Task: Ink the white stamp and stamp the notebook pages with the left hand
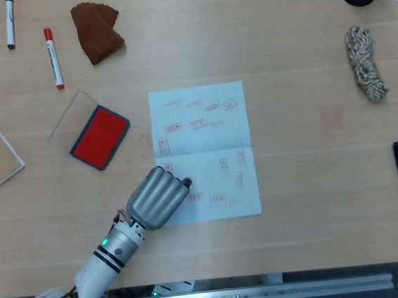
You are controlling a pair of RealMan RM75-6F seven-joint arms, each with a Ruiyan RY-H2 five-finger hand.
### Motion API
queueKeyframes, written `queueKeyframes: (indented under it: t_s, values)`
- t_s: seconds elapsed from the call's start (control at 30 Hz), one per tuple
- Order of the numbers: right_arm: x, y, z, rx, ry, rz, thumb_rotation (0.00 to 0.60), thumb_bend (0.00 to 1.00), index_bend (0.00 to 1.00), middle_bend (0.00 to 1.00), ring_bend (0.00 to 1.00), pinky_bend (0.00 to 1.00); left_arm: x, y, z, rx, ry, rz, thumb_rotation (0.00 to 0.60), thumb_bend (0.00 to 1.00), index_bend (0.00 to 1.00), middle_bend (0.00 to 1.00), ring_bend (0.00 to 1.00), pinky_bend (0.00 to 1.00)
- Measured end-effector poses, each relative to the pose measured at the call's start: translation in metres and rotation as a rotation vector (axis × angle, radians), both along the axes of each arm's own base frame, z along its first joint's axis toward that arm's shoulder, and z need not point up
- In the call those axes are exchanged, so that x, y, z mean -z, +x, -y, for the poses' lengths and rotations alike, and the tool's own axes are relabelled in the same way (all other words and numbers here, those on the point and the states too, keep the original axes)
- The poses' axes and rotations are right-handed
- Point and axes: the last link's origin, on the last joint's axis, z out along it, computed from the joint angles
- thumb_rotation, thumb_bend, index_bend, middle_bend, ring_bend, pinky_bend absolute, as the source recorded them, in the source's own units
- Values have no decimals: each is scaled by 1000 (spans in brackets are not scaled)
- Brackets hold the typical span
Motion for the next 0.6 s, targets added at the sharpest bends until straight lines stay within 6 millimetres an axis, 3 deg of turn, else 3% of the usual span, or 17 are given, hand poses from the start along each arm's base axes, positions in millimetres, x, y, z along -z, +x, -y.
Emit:
queueKeyframes:
  t_s: [0.3,0.6]
  values:
    - [-2,0,-1,-3,-12,5,600,261,325,386,311,420,-13,8,-6,16,35,38,600,281,590,1000,1000,1000]
    - [-1,0,1,-11,-12,11,600,261,325,386,311,420,-55,22,-24,34,127,116,600,281,590,1000,1000,1000]
